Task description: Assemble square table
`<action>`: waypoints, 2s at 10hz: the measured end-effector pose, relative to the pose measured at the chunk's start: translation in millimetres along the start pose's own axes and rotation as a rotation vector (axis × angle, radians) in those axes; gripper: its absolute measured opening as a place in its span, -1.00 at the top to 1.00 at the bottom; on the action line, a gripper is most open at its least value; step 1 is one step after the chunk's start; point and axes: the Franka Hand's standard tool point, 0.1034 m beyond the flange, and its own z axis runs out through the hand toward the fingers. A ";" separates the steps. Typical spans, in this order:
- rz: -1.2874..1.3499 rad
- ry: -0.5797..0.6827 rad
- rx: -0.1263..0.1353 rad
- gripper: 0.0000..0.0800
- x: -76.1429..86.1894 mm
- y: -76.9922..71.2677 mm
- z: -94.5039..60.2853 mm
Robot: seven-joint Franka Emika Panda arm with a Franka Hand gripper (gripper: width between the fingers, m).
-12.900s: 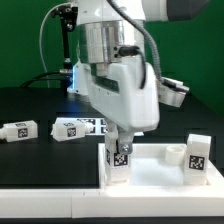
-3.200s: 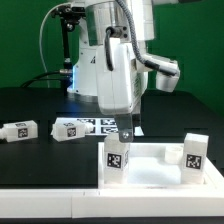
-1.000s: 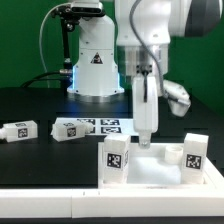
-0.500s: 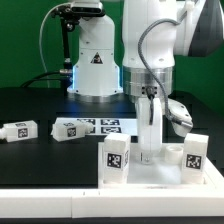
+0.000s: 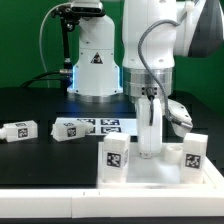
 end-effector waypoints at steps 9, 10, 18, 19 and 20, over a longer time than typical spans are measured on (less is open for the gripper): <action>-0.554 0.063 0.056 0.86 66.5 9.0 -6.2; -0.620 0.063 0.049 0.86 67.0 10.9 -4.9; -1.285 0.060 0.009 0.86 103.9 -7.8 -9.1; -1.331 0.061 0.009 0.86 105.8 -9.5 -9.7; -1.481 0.048 0.005 0.86 113.6 -20.8 -13.7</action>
Offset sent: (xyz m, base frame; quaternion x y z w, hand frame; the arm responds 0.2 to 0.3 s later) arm -0.0230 -0.0294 0.0210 0.0309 0.0036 -0.1268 0.9914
